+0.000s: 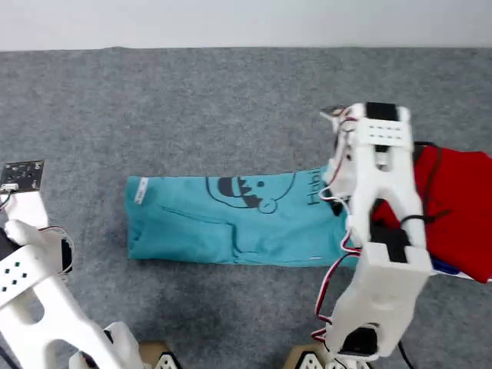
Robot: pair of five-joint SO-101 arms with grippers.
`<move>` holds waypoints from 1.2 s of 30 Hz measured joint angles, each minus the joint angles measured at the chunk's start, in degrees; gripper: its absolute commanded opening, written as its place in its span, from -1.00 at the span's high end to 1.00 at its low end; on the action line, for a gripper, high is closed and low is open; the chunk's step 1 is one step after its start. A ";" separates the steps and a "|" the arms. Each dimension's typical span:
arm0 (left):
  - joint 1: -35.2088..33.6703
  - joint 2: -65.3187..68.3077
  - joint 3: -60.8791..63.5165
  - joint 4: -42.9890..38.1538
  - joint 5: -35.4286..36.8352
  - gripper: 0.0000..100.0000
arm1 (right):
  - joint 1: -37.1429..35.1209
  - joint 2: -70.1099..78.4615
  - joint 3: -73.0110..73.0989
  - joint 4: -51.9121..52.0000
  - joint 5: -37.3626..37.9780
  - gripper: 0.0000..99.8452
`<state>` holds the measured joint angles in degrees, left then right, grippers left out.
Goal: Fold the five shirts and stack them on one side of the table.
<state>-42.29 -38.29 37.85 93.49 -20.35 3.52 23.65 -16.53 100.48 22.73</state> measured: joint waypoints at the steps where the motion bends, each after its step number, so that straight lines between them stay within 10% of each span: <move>1: 0.00 0.00 0.00 0.00 0.00 0.99 | 0.79 -0.88 0.00 0.09 0.44 0.98; 12: 0.00 0.00 0.00 0.00 0.00 0.99 | -1.05 -4.92 0.00 0.09 1.14 0.98; 36: 0.00 -0.44 -4.48 0.00 0.00 0.99 | -39.91 -11.08 0.00 -6.95 -8.62 0.98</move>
<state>-42.29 -38.73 33.36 93.49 -20.35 -36.40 12.57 -16.53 93.54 14.11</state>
